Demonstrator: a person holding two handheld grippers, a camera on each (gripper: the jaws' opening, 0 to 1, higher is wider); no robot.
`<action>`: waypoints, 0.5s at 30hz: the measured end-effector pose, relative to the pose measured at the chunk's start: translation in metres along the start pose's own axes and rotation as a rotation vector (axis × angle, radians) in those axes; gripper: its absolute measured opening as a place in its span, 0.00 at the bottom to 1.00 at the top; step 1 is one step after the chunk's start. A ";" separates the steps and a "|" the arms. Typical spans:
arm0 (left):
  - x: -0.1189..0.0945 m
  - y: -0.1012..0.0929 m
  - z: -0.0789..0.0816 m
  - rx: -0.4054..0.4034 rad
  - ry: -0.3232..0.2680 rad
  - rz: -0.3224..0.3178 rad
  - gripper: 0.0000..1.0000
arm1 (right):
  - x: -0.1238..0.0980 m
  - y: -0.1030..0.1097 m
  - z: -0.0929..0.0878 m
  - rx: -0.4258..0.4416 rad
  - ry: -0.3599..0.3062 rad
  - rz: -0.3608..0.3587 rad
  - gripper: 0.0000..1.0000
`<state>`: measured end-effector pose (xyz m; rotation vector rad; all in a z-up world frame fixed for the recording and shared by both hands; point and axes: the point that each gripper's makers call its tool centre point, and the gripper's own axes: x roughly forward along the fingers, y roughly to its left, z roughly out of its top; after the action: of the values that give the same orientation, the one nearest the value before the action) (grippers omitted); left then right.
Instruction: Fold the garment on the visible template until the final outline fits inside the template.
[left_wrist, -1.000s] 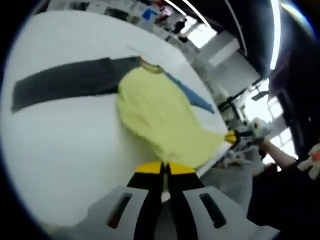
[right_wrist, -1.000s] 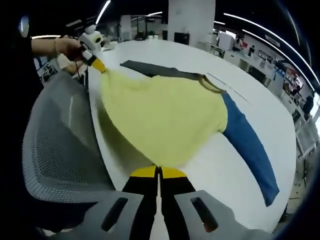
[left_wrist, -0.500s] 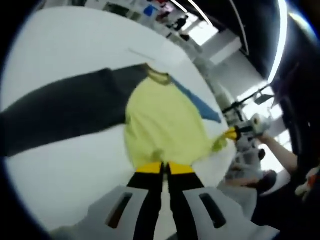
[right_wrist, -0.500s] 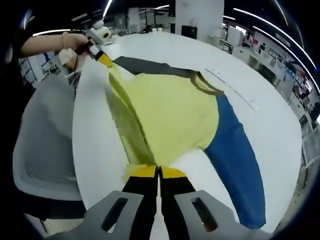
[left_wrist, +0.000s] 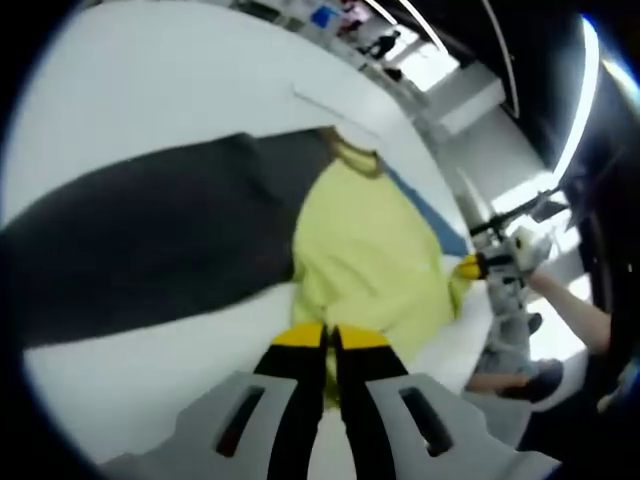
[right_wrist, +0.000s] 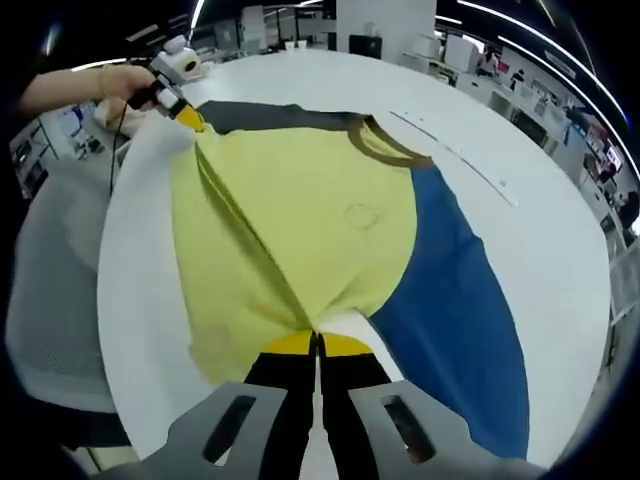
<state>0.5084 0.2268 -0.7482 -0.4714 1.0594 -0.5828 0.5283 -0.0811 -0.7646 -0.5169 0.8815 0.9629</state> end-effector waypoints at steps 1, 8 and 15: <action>0.001 0.001 -0.001 -0.004 0.003 0.001 0.00 | 0.002 -0.001 -0.001 0.002 0.002 -0.001 0.01; 0.005 0.006 -0.002 -0.025 0.013 0.007 0.00 | 0.009 -0.003 -0.004 0.003 0.010 -0.010 0.01; 0.006 0.008 -0.004 -0.030 0.017 0.008 0.00 | 0.010 -0.003 -0.005 0.005 0.006 -0.007 0.01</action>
<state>0.5087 0.2287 -0.7590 -0.4888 1.0865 -0.5651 0.5313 -0.0810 -0.7757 -0.5191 0.8865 0.9529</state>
